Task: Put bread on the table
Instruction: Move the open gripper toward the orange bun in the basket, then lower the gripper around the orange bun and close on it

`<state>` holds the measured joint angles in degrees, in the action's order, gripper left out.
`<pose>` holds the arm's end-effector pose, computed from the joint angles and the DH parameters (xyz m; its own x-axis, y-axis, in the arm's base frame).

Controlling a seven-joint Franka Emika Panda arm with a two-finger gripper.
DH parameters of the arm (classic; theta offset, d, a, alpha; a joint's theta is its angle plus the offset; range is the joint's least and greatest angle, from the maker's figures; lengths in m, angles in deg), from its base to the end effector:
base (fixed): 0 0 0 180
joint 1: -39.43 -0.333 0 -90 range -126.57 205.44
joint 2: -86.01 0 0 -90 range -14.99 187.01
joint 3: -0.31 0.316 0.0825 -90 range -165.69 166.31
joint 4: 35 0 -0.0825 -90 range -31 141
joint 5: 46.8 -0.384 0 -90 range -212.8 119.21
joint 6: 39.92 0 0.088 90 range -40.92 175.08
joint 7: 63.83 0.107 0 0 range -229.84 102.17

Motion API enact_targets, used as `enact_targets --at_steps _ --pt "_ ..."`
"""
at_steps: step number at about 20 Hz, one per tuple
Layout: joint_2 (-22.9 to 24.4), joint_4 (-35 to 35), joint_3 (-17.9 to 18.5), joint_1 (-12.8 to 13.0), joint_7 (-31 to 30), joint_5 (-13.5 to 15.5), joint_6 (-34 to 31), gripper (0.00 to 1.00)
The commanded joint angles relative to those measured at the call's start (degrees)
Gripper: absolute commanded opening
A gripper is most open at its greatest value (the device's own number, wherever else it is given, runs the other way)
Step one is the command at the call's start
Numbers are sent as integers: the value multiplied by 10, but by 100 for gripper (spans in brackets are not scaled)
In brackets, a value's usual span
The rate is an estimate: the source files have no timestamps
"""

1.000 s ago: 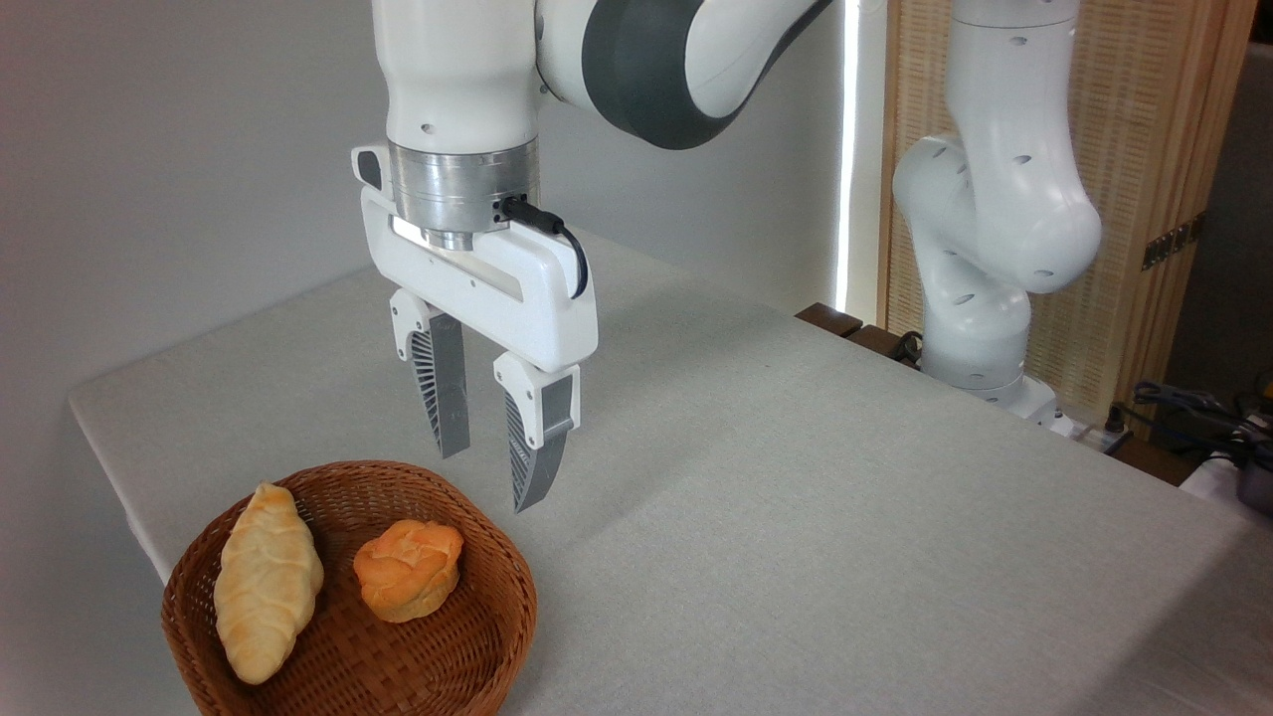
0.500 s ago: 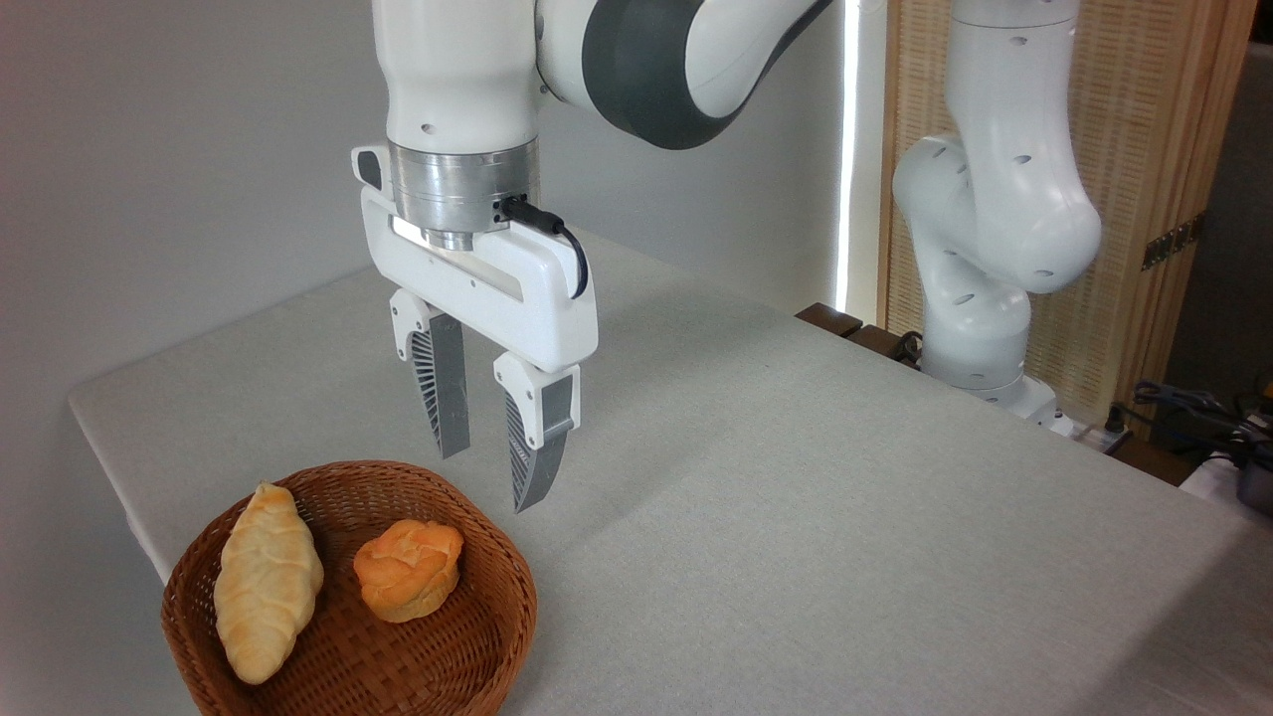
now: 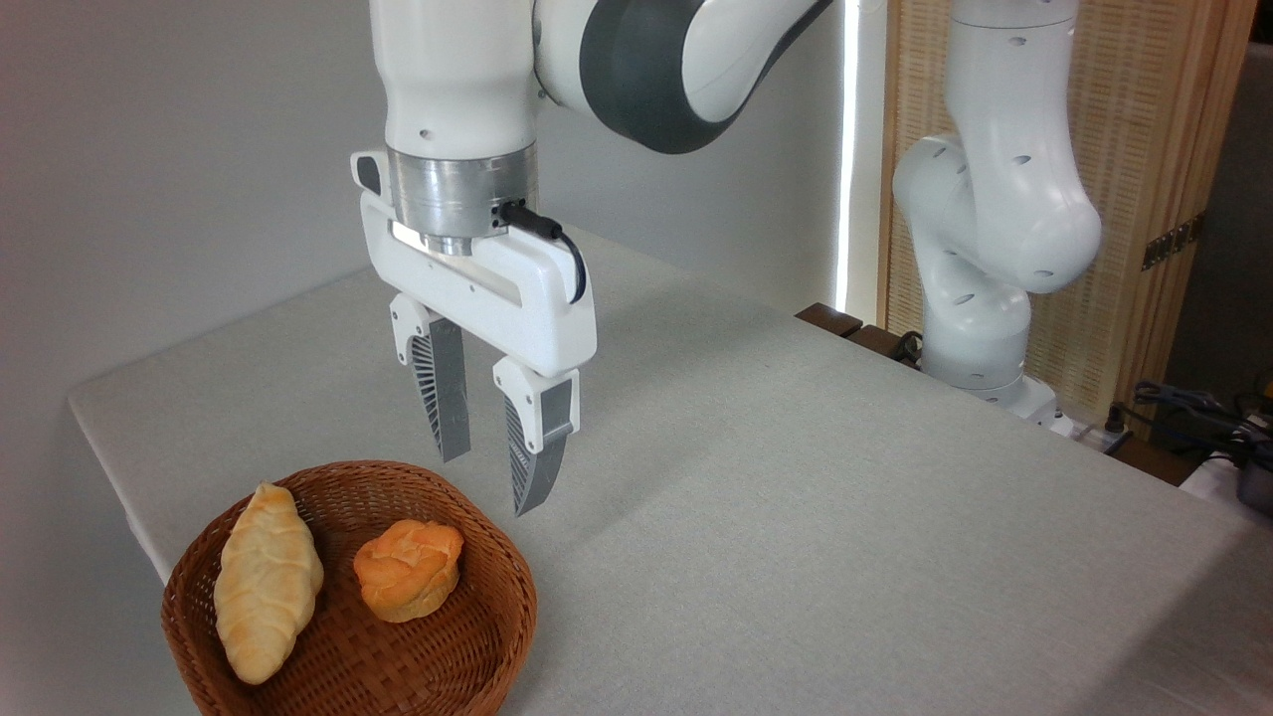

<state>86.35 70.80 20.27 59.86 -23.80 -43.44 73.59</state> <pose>0.5749 -0.0080 0.5329 0.7630 -0.6302 0.1440 -0.6312 -0.7744 -0.0446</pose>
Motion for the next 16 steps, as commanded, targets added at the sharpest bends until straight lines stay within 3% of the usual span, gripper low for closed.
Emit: enact_targets --at_steps 1,4,6,16 --pt "-20 2 -3 9 8 6 49 100" --pt "-30 13 -6 11 8 48 90 100" --pt "-40 13 -13 11 8 58 108 100" --pt "-89 13 -41 10 8 67 143 100"
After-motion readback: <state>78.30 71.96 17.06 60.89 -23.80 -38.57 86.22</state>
